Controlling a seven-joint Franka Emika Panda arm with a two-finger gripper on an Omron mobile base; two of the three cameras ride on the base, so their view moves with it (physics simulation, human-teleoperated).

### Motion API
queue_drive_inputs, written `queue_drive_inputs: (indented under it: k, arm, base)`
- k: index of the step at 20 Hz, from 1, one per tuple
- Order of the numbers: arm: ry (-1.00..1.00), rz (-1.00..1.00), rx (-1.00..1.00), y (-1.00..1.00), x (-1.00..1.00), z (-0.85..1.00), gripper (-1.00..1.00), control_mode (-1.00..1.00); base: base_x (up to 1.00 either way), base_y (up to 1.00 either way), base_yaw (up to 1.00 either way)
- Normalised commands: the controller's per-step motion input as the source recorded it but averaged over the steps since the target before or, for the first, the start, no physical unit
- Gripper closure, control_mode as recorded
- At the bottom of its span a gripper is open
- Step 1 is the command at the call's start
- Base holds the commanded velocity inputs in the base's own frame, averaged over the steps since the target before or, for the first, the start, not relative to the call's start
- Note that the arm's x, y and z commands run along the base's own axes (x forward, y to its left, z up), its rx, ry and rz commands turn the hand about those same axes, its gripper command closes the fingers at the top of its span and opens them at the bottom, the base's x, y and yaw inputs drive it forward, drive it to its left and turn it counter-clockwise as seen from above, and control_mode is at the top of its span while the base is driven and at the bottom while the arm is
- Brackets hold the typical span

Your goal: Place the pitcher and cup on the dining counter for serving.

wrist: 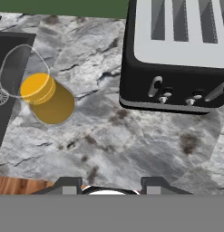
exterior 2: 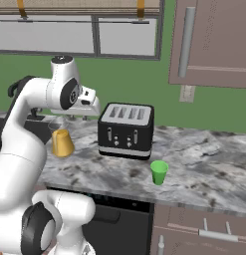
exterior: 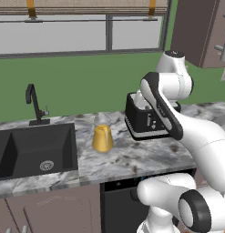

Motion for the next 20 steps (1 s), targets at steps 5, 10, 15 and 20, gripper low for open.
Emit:
queue_drive_inputs:
  k: [5,10,15,20]
  arm:
    - [0.0,0.0,0.0,0.0,0.0,0.0,-1.0,-1.0]
    - [0.0,0.0,0.0,0.0,0.0,0.0,-1.0,-1.0]
    - [0.0,0.0,0.0,0.0,0.0,0.0,-1.0,-1.0]
    - [0.0,0.0,0.0,0.0,0.0,0.0,-1.0,-1.0]
  base:
    - [0.0,0.0,0.0]
    - [0.0,0.0,0.0]
    - [0.0,0.0,0.0]
    - [0.0,0.0,0.0]
